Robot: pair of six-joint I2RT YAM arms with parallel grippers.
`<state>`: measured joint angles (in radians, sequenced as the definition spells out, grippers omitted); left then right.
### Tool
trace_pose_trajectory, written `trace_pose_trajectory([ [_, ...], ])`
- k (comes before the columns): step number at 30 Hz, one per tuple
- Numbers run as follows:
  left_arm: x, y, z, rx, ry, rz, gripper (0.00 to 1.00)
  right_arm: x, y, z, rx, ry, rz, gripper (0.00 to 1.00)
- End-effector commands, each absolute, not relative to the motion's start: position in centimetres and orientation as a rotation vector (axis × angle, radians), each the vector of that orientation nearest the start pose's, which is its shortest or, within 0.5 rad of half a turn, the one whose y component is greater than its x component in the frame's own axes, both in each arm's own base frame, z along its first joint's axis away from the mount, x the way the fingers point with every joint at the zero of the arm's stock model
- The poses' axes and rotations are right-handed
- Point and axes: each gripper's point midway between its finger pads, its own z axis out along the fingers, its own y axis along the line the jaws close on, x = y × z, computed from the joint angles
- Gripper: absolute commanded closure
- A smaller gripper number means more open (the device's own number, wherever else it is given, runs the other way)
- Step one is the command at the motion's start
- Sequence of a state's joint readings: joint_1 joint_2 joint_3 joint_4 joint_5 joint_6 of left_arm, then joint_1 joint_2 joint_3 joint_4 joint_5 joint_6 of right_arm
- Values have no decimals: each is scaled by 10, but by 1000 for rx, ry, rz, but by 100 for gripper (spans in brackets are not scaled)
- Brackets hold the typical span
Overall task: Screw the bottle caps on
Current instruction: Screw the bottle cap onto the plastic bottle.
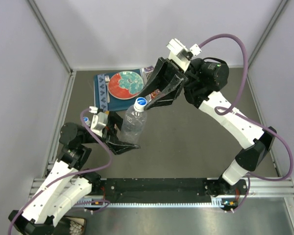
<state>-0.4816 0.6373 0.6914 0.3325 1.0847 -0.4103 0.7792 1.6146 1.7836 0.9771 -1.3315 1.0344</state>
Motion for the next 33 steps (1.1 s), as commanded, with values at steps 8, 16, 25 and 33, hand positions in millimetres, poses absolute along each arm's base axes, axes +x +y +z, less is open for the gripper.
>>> trace_pose_trajectory([
  [8, 113, -233, 374, 998, 1101, -1278, 100, 90, 352, 547, -1503, 607, 1773, 82],
  [16, 150, -225, 385, 847, 1142, -1100, 100, 118, 375, 525, -1422, 841, 1707, 100],
  [25, 196, -202, 386, 687, 1221, -832, 100, 160, 391, 480, -1243, 1225, 1486, 100],
  [33, 226, -178, 378, 541, 1296, -669, 100, 169, 406, 471, -1079, 1405, 1277, 100],
])
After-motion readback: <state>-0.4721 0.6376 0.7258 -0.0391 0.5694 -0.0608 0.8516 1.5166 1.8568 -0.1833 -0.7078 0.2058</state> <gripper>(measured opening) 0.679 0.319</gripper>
